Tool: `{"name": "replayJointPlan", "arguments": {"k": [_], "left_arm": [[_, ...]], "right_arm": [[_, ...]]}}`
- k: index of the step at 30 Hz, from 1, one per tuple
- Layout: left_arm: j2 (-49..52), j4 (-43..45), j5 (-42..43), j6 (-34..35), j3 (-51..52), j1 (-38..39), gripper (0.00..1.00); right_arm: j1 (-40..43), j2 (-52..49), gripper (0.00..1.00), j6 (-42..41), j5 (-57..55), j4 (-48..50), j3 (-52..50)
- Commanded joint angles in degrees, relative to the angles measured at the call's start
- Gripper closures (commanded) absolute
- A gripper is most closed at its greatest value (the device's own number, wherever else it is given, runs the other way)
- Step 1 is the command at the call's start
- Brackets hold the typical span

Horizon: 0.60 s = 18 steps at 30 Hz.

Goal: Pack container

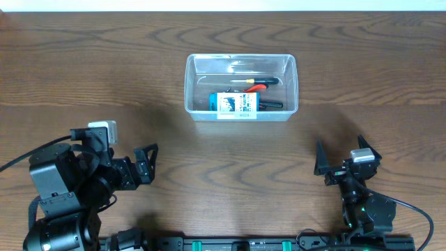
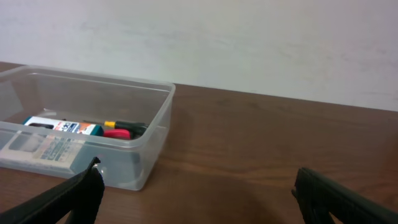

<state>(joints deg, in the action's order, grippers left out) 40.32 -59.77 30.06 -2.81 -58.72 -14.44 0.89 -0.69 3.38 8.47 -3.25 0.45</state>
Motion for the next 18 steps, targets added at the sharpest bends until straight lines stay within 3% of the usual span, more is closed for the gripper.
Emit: {"name": "replayJointPlan", "arguments": {"k": [1,5,10,18], "left_arm": [[-1.51,-0.13,0.74,0.26,0.13,-0.11,0.02],[-6.14,1.99,0.74,-0.07,0.13,0.11,0.02],[-13.77,13.62,0.42,-3.02,2.21,0.11,0.02],[-25.81,32.5,0.13,-2.51,17.88,4.46,0.02]], "right_arm": [[-0.55,0.35,0.01,0.55,-0.55,-0.26,-0.13],[-0.55,0.35,0.01,0.55,-0.55,-0.26,-0.13],[-0.55,0.35,0.01,0.55,-0.55,-0.26,-0.13],[-0.55,0.35,0.01,0.55,-0.55,-0.26,-0.13]]}}
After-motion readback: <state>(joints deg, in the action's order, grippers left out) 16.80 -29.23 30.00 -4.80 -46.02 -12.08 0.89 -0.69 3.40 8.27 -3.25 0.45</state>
